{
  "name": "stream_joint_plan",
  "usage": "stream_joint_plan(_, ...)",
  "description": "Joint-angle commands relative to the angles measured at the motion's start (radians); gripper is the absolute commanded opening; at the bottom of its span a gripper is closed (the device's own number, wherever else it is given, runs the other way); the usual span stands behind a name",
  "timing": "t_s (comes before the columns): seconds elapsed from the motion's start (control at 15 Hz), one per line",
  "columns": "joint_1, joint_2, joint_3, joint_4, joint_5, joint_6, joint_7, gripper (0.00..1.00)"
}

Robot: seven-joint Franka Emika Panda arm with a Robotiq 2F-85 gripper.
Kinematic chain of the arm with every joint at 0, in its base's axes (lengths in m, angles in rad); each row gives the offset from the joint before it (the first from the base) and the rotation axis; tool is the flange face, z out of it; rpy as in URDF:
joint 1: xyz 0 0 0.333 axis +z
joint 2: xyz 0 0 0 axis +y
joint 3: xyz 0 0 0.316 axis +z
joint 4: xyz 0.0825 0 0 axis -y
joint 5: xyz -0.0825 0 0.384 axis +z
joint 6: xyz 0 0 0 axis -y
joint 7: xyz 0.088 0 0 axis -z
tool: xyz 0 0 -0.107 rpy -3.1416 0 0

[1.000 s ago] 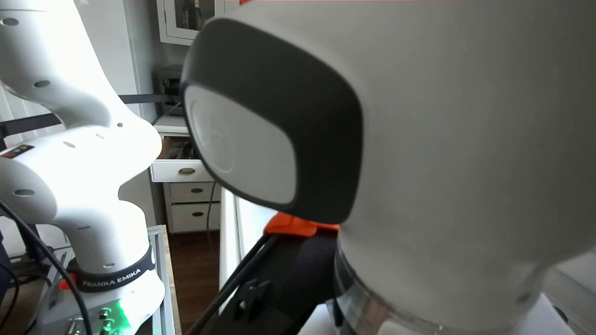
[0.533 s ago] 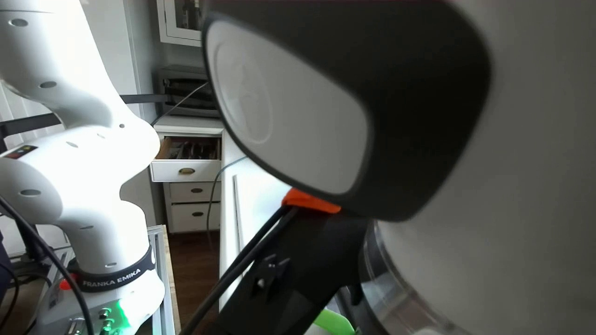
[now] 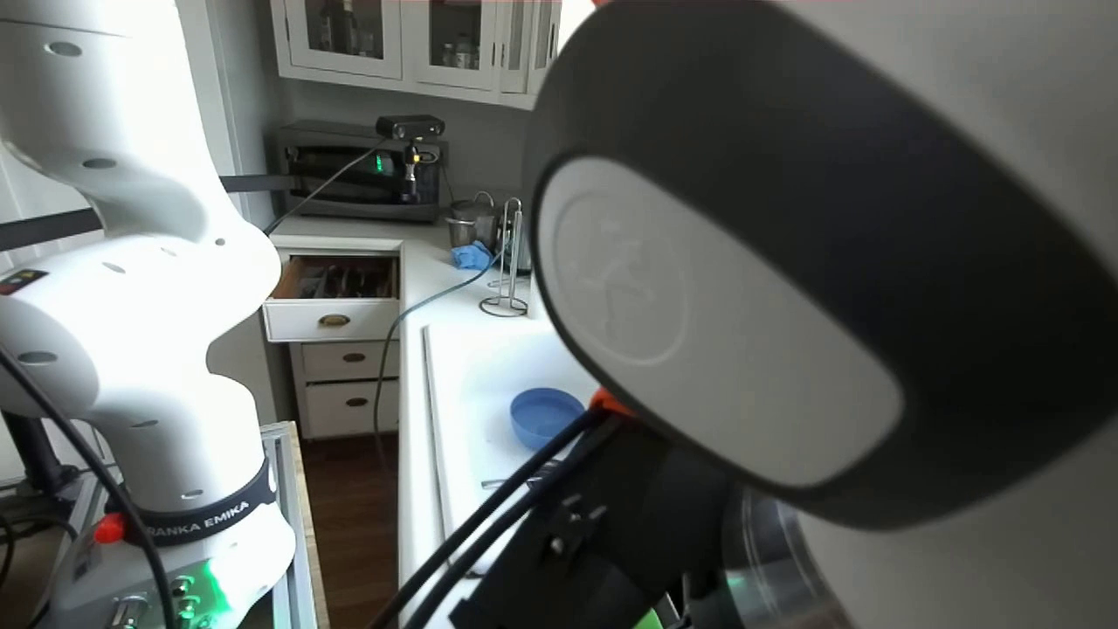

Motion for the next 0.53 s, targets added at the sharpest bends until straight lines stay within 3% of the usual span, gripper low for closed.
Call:
stream_joint_plan(0.0, -0.002, 0.065, -0.001, 0.064, 0.062, -0.035, 0.018, 0.04)
stream_joint_plan(0.47, -0.017, 0.156, 0.009, 0.136, 0.092, -0.087, 0.09, 0.04)
